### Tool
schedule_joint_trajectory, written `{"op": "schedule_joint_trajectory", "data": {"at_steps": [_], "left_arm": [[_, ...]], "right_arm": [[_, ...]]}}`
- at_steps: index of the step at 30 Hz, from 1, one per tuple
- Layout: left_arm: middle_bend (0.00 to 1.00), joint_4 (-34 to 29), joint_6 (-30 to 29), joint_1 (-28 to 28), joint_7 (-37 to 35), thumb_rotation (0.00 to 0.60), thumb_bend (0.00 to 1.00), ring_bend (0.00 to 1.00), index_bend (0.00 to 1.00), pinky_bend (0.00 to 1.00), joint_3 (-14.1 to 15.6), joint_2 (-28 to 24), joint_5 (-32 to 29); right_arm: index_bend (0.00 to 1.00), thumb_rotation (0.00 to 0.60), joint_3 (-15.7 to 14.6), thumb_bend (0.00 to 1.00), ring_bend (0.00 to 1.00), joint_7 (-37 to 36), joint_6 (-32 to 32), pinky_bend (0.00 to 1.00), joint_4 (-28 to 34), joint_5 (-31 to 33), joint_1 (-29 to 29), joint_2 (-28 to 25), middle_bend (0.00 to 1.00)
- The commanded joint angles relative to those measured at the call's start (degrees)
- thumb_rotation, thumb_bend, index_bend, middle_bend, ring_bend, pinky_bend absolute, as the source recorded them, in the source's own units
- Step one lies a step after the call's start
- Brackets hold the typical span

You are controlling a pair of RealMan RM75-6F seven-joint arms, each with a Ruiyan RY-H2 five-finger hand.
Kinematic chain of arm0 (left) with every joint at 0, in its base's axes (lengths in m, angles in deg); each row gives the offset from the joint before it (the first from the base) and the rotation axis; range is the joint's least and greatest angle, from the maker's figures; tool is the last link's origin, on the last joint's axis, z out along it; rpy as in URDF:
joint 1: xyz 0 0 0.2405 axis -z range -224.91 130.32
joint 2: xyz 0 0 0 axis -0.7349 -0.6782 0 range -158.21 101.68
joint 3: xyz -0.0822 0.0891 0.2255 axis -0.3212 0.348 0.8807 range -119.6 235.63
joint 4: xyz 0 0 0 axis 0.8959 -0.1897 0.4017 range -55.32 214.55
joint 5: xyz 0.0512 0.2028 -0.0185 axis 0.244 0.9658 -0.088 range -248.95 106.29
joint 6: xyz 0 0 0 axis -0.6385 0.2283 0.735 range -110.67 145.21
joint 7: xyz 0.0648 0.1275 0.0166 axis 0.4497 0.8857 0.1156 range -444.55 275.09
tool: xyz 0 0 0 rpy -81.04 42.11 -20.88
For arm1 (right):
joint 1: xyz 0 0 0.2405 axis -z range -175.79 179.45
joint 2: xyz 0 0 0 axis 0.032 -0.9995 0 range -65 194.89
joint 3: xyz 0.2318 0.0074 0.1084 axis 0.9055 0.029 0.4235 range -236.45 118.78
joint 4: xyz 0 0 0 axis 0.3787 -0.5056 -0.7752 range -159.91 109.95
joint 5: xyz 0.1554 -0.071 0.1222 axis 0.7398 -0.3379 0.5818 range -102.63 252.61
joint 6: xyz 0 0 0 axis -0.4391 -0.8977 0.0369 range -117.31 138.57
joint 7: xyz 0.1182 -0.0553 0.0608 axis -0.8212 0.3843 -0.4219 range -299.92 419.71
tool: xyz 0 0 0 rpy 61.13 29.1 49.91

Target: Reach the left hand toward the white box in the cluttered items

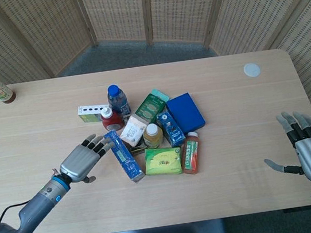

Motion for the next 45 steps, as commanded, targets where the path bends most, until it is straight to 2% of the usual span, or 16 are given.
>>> {"op": "schedule_joint_trajectory", "data": {"at_steps": [1, 18, 20, 23, 29, 31, 33, 36, 38, 41, 43, 45], "left_arm": [[0.0, 3.15, 1.67, 2.34, 0.72, 0.6, 0.1, 0.0, 0.0, 0.0, 0.2, 3.69, -1.6], [0.01, 14.97, 6.55, 10.09, -0.34, 0.6, 0.1, 0.0, 0.02, 0.0, 0.82, 16.22, -4.79], [0.06, 15.51, 6.75, 10.63, -0.2, 0.6, 0.09, 0.0, 0.04, 0.0, 1.36, 16.85, -4.4], [0.2, 15.9, 6.2, 10.75, -0.5, 0.6, 0.09, 0.04, 0.06, 0.0, 2.0, 17.24, -3.87], [0.36, 16.09, 5.37, 10.26, -2.07, 0.6, 0.09, 0.19, 0.1, 0.0, 3.29, 17.31, -3.87], [0.38, 16.43, 5.46, 10.23, -2.22, 0.6, 0.09, 0.23, 0.11, 0.0, 3.89, 17.5, -3.94], [0.36, 16.77, 5.64, 10.24, -2.34, 0.6, 0.09, 0.23, 0.12, 0.0, 4.35, 17.83, -4.1], [0.33, 17.13, 6.33, 10.46, -2.4, 0.6, 0.09, 0.23, 0.2, 0.0, 4.99, 18.33, -4.83], [0.36, 17.33, 5.76, 10.46, -2.15, 0.6, 0.1, 0.29, 0.3, 0.06, 5.18, 18.76, -4.75], [0.55, 16.78, 3.89, 9.87, -3.13, 0.6, 0.19, 0.56, 0.56, 0.34, 4.79, 18.88, -4.49], [0.67, 15.76, 2.64, 9.29, -4.62, 0.6, 0.24, 0.66, 0.67, 0.45, 4.36, 18.14, -4.29], [0.74, 14.45, 1.76, 8.75, -6.12, 0.6, 0.25, 0.72, 0.74, 0.51, 3.94, 17.06, -4.4]], "right_arm": [[0.03, 0.122, -0.08, 0.17, 0.0, -0.09, -0.29, 0.0, 0.12, 0.16, 0.33, -0.3, 0.0], [0.03, 0.12, -0.2, 0.17, 0.0, -0.88, -1.99, 0.0, 0.6, 0.36, 2.08, -2.44, 0.0], [0.03, 0.121, -0.14, 0.17, 0.0, -1.01, -2.18, 0.0, 0.6, 0.26, 2.18, -2.54, 0.0], [0.03, 0.122, -0.03, 0.17, 0.0, -1.11, -2.31, 0.0, 0.69, 0.11, 2.21, -2.66, 0.0], [0.03, 0.12, -0.04, 0.17, 0.0, -1.07, -1.89, 0.0, 0.86, -0.09, 2.04, -2.57, 0.0], [0.03, 0.121, -0.02, 0.17, 0.0, -1.11, -1.81, 0.0, 0.88, -0.04, 2.03, -2.47, 0.0], [0.03, 0.118, 0.0, 0.17, 0.0, -1.15, -1.81, 0.0, 0.91, -0.06, 2.04, -2.44, 0.0], [0.03, 0.121, 0.05, 0.17, 0.0, -1.2, -1.97, 0.0, 1.01, -0.08, 2.15, -2.54, 0.0], [0.04, 0.119, 0.08, 0.17, 0.0, -1.21, -2.08, 0.0, 1.15, -0.1, 2.23, -2.69, 0.0], [0.04, 0.117, 0.14, 0.17, 0.0, -1.13, -2.19, 0.0, 1.38, -0.19, 2.29, -2.89, 0.0], [0.04, 0.118, 0.21, 0.17, 0.0, -1.11, -2.19, 0.0, 1.53, -0.26, 2.25, -2.97, 0.0], [0.04, 0.12, 0.31, 0.17, 0.0, -1.1, -2.14, 0.0, 1.58, -0.28, 2.17, -2.98, 0.0]]}}
